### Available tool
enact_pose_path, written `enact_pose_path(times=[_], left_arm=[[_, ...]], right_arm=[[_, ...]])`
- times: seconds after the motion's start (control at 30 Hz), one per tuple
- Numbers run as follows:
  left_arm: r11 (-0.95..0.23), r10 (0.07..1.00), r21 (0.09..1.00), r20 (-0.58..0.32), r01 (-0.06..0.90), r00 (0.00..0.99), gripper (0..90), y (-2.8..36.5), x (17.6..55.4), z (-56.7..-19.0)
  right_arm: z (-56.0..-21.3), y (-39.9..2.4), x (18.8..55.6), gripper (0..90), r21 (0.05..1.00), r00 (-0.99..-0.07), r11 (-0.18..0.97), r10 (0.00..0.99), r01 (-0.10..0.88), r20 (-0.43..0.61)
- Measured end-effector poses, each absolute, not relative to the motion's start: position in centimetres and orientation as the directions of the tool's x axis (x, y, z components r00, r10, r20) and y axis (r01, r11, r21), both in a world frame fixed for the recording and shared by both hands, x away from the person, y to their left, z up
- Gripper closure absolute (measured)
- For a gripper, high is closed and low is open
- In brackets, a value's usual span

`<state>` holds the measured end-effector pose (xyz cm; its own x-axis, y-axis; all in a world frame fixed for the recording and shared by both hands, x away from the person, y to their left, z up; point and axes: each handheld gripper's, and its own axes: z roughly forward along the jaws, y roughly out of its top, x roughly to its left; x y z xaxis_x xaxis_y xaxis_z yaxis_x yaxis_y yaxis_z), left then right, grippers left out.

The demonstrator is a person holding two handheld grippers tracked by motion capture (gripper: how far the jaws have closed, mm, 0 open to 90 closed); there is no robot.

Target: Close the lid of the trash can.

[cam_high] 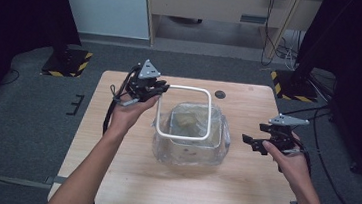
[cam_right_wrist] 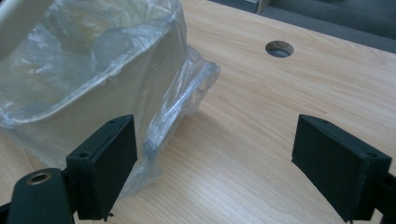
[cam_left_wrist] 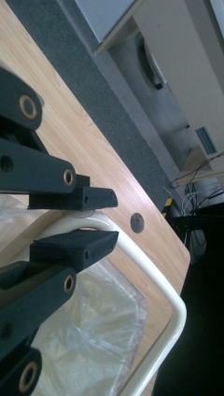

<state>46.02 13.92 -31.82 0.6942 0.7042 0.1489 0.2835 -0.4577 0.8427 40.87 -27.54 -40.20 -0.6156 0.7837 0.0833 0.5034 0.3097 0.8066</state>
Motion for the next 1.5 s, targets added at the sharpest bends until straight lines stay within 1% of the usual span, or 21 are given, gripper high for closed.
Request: enact_pose_path(times=[0.17,0.6,0.97,1.13,1.27,1.4,1.5], left_arm=[[-0.457,0.693,0.841,0.132,0.291,0.709,78.1,12.4,46.5,-32.2],[-0.435,0.685,0.846,0.088,0.308,0.723,78.2,10.6,47.1,-33.5],[-0.409,0.692,0.84,0.032,0.355,0.722,78.2,10.8,47.6,-35.3],[-0.416,0.692,0.844,0.051,0.339,0.721,78.2,10.7,47.3,-35.4],[-0.428,0.692,0.833,0.053,0.35,0.72,78.3,10.8,47.5,-35.8],[-0.441,0.687,0.825,0.056,0.355,0.724,78.3,10.8,47.8,-36.2],[-0.432,0.69,0.828,0.049,0.357,0.722,78.3,10.8,47.8,-36.3]], right_arm=[[-40.1,-27.0,40.9,13.1,0.805,-0.631,0.328,0.773,0.494,0.072],[-39.7,-26.6,41.1,12.4,0.815,-0.631,0.312,0.772,0.487,0.082],[-39.3,-25.5,41.3,11.9,0.824,-0.644,0.311,0.76,0.473,0.083],[-39.0,-25.2,41.5,11.9,0.828,-0.647,0.305,0.758,0.471,0.088],[-38.9,-24.7,41.6,11.3,0.832,-0.648,0.3,0.756,0.468,0.092],[-38.8,-24.1,41.6,9.6,0.844,-0.662,0.304,0.746,0.442,0.078],[-38.9,-23.7,41.6,8.9,0.847,-0.668,0.3,0.74,0.438,0.083]])
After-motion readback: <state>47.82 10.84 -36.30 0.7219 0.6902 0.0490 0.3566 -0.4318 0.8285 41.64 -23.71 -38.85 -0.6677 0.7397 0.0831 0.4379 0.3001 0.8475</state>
